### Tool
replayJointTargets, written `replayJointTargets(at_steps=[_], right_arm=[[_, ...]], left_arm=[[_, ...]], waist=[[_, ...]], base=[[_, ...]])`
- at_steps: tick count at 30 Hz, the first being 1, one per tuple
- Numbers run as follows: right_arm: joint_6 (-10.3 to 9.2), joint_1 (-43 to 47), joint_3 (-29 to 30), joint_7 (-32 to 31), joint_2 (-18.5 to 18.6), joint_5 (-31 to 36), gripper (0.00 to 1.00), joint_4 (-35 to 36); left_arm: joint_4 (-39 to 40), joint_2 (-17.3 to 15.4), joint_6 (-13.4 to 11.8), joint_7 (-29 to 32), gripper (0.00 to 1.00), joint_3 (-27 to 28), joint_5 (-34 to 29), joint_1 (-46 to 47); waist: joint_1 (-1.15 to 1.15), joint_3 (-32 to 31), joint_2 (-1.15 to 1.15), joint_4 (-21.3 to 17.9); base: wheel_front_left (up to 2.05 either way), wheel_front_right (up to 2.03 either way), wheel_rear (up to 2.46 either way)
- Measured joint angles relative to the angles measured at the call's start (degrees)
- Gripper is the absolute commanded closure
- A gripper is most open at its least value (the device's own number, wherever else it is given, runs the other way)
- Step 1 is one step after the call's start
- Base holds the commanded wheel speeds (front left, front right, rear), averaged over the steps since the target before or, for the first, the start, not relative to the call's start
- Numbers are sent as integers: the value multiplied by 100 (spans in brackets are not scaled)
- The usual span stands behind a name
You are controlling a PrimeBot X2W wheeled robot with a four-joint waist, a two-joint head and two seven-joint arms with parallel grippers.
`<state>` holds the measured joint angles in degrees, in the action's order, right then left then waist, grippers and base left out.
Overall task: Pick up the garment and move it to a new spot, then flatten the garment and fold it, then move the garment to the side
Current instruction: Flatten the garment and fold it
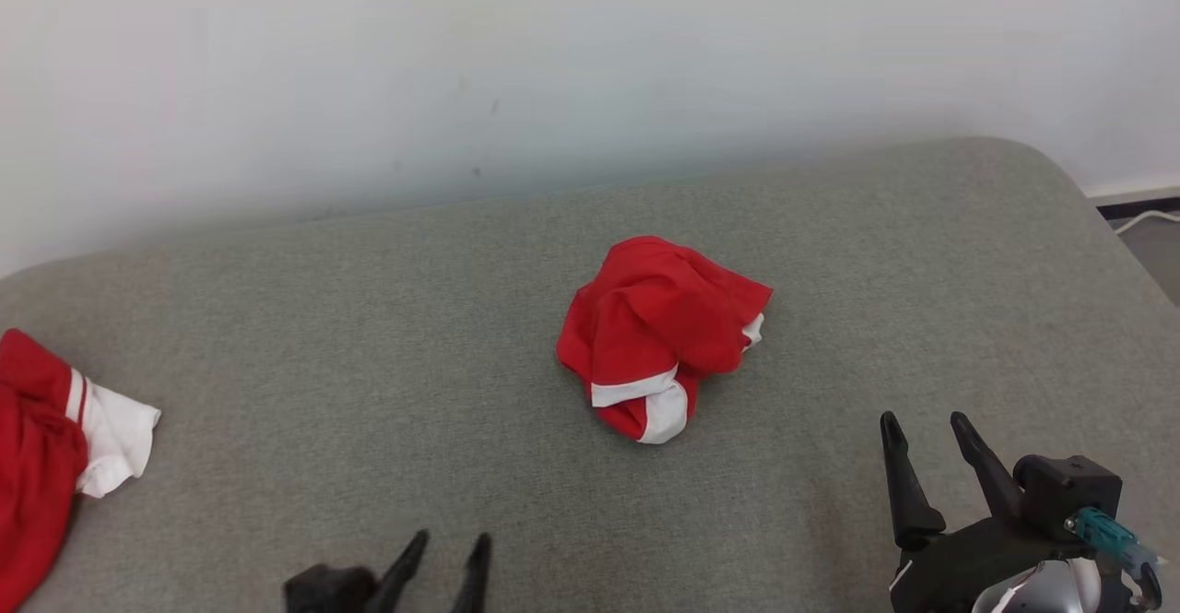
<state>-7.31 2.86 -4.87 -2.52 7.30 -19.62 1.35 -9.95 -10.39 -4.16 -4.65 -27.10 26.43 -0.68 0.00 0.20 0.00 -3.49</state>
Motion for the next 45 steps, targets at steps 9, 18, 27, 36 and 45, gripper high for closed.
replayJointTargets(at_steps=[9,18,27,36,45], right_arm=[[0,-143,-80,-59,-4,9,0,63],[0,-161,-88,-108,-5,9,0,99],[8,-377,-108,-108,-16,8,0,90],[8,-382,-30,-93,-20,5,0,53],[8,-372,0,-49,-18,4,0,19]], left_arm=[[-880,511,389,1053,0,-705,-155,1413],[-1571,554,372,1430,0,-620,-112,1824],[-2125,672,265,1529,0,-458,27,2288],[-2508,767,258,1443,0,-426,135,2680],[-2799,803,303,1250,100,-435,412,2816]], waist=[[0,179,0,-383],[0,436,1,-830],[1,774,1,-1340],[1,989,1,-1554],[1,956,0,-1328]], base=[[0,0,0],[0,0,0],[0,0,0],[0,0,0],[0,0,0]])
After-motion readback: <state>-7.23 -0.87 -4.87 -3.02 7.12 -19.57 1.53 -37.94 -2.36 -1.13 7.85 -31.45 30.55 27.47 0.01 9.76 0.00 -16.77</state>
